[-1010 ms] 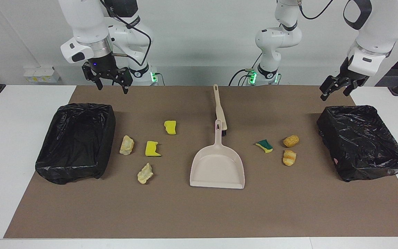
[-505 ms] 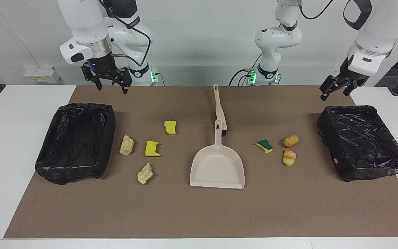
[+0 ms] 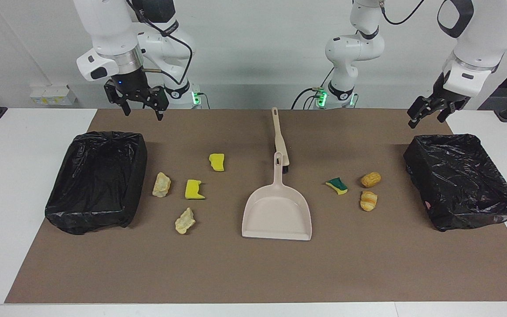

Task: Sweep and dump trash in bin
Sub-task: 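Reach the right gripper to the beige dustpan handle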

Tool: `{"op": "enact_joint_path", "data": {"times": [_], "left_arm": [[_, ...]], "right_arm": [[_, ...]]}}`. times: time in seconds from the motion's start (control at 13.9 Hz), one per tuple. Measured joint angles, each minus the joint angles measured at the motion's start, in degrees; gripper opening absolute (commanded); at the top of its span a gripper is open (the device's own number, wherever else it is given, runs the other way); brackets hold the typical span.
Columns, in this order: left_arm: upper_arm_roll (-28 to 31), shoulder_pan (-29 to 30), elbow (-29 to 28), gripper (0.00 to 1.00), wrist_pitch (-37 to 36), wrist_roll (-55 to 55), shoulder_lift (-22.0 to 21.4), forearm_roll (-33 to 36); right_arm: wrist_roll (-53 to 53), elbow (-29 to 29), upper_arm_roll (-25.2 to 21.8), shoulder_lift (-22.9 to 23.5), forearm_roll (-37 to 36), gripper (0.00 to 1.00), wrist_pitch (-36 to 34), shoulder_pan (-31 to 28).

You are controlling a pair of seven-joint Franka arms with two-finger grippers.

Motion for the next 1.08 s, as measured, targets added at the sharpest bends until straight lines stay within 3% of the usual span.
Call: {"op": "enact_joint_path", "data": {"times": [0.29, 0.58, 1.08], "left_arm": [[0.0, 0.0, 0.0, 1.00, 0.0, 0.0, 0.0, 0.0], [0.0, 0.0, 0.0, 1.00, 0.0, 0.0, 0.0, 0.0], [0.0, 0.0, 0.0, 1.00, 0.0, 0.0, 0.0, 0.0]], "right_arm": [[4.0, -1.1, 0.7, 0.0, 0.1, 1.00, 1.1, 1.1], [5.2, -1.8, 0.9, 0.8, 0.2, 1.00, 2.3, 6.5], [20.0, -0.3, 1.1, 10.2, -0.1, 1.00, 10.9, 20.5]]}}
